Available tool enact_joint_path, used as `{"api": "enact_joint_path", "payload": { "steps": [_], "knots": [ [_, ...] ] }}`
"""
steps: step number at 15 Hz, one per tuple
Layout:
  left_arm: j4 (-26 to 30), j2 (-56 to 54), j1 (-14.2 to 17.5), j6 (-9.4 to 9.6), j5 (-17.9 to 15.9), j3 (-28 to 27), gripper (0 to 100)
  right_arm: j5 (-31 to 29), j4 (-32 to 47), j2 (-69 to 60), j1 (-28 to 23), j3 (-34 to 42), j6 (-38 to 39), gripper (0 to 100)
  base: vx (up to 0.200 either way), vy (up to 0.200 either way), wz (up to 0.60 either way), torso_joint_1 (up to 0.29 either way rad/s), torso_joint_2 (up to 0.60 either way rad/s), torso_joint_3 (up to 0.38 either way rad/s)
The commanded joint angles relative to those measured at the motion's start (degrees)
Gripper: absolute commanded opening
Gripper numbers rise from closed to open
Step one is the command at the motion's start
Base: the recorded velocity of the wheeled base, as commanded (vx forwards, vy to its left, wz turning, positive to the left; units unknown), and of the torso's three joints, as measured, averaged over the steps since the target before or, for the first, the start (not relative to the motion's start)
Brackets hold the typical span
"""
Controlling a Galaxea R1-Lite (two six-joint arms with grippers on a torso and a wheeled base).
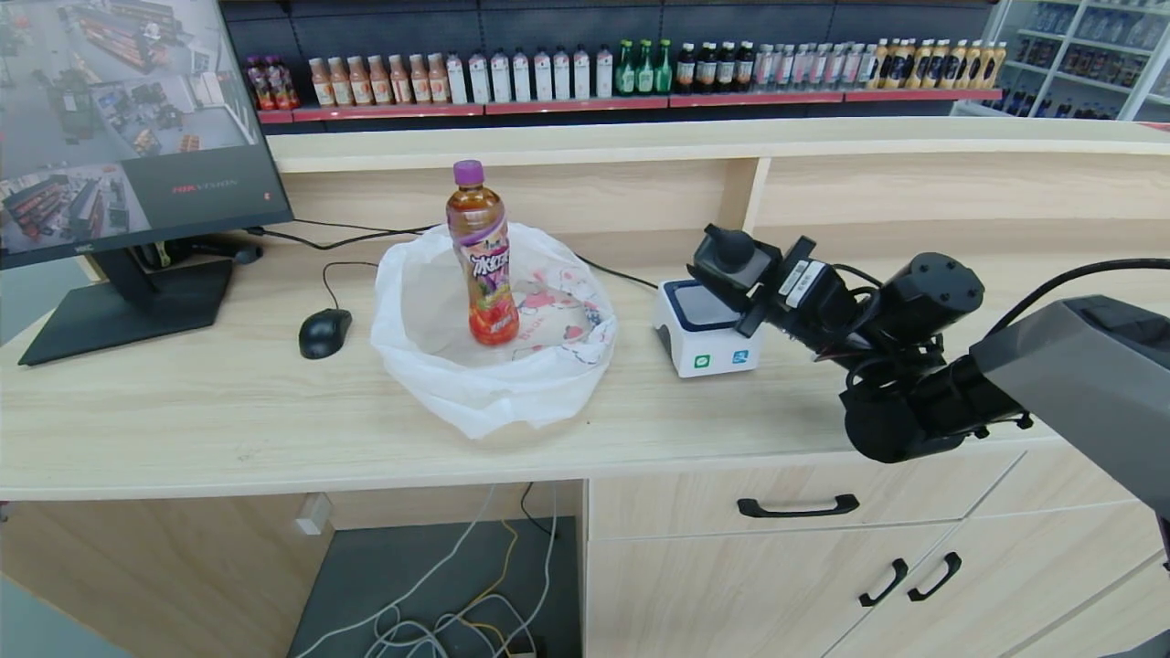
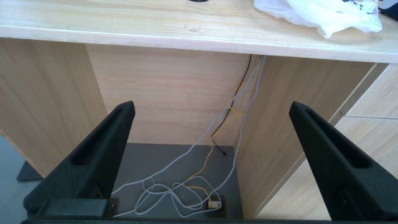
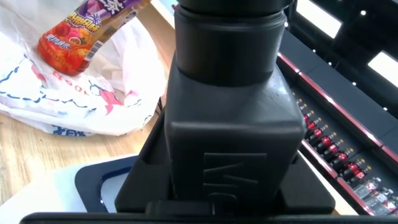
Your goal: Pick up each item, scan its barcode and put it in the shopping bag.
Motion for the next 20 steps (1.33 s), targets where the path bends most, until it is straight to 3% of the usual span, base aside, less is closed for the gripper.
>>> {"api": "enact_joint_path", "payload": {
  "steps": [1,5,8,13,15,18,20],
  "knots": [
    [0.0,0.0,0.0,-0.04,0.0,0.0,100,-1.0,-0.1,-3.3,1.5,2.6,0.8,0,0.000,0.000,0.00,0.000,0.00,0.000],
    [0.0,0.0,0.0,-0.04,0.0,0.0,100,-8.5,-0.1,-8.7,2.8,15.8,6.6,0,0.000,0.000,0.00,0.000,0.00,0.000],
    [0.0,0.0,0.0,-0.04,0.0,0.0,100,-9.6,-0.1,-14.5,3.0,21.9,11.4,0,0.000,0.000,0.00,0.000,0.00,0.000],
    [0.0,0.0,0.0,-0.04,0.0,0.0,100,-31.8,-0.1,-24.6,9.9,36.0,27.5,0,0.000,0.000,0.00,0.000,0.00,0.000],
    [0.0,0.0,0.0,-0.04,0.0,0.0,100,-33.4,-0.1,-26.5,10.2,41.4,30.2,0,0.000,0.000,0.00,0.000,0.00,0.000],
    [0.0,0.0,0.0,-0.04,0.0,0.0,100,-35.0,-0.1,-27.6,10.6,41.7,31.3,0,0.000,0.000,0.00,0.000,0.00,0.000],
    [0.0,0.0,0.0,0.14,0.0,0.0,100,-43.0,-0.1,-29.4,12.0,41.8,33.1,0,0.000,0.000,0.00,0.000,0.00,0.000]
  ]
}}
